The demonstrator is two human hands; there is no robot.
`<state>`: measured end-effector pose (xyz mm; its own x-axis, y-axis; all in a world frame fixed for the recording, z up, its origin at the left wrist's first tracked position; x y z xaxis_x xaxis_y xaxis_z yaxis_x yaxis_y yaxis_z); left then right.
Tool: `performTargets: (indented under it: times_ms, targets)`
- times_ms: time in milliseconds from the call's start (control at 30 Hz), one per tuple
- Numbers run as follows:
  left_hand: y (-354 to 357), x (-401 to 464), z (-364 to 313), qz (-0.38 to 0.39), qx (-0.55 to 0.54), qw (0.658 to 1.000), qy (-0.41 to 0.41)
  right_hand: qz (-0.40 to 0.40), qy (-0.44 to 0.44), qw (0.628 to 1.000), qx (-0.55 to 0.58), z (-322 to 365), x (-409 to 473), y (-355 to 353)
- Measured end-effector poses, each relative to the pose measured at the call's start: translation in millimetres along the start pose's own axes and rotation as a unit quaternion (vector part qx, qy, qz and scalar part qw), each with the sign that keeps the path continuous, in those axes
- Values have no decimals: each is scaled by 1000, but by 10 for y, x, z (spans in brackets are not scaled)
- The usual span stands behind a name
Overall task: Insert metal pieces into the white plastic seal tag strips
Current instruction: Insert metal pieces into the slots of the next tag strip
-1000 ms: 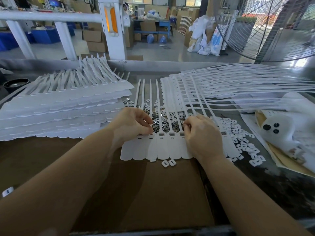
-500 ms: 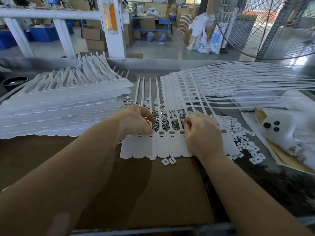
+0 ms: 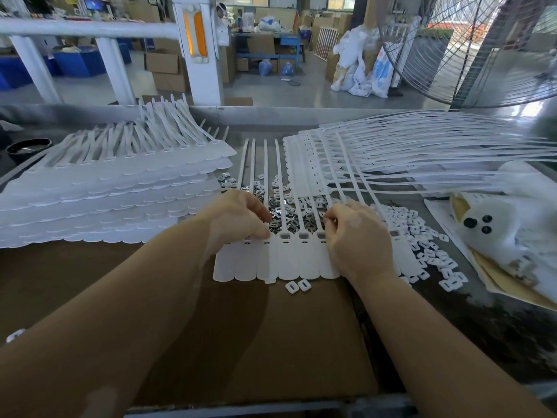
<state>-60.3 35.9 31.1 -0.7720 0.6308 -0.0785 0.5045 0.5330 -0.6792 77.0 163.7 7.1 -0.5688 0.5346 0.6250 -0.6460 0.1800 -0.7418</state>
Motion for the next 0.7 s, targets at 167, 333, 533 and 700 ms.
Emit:
performTargets:
  times_ms: [167,333,533,700]
  targets:
    - [9,-116,18,-24,-37,998,53,-1,2,1000,3,0,9,3]
    - [78,-422,-124,77,-15,978,194,-4,2,1000,2,1,7,-2]
    - [202,-526,-153,161,50,954,247,-3,1,1000,-1,3,5,1]
    - [204,-553,-150,150,70,950,264,-7,0,1000,-1,4,1,-2]
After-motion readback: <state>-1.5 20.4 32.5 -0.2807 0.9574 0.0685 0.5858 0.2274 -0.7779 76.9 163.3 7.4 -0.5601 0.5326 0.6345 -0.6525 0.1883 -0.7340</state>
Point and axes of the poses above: each hand's wrist, its own x-axis towards the middle knuckle, its own y-axis out of the palm, z = x × y, the point moved 3 cm from there along x, towards the middle knuckle, and after that the axes turned 9 degrees about -z, right-handed, at the moved point
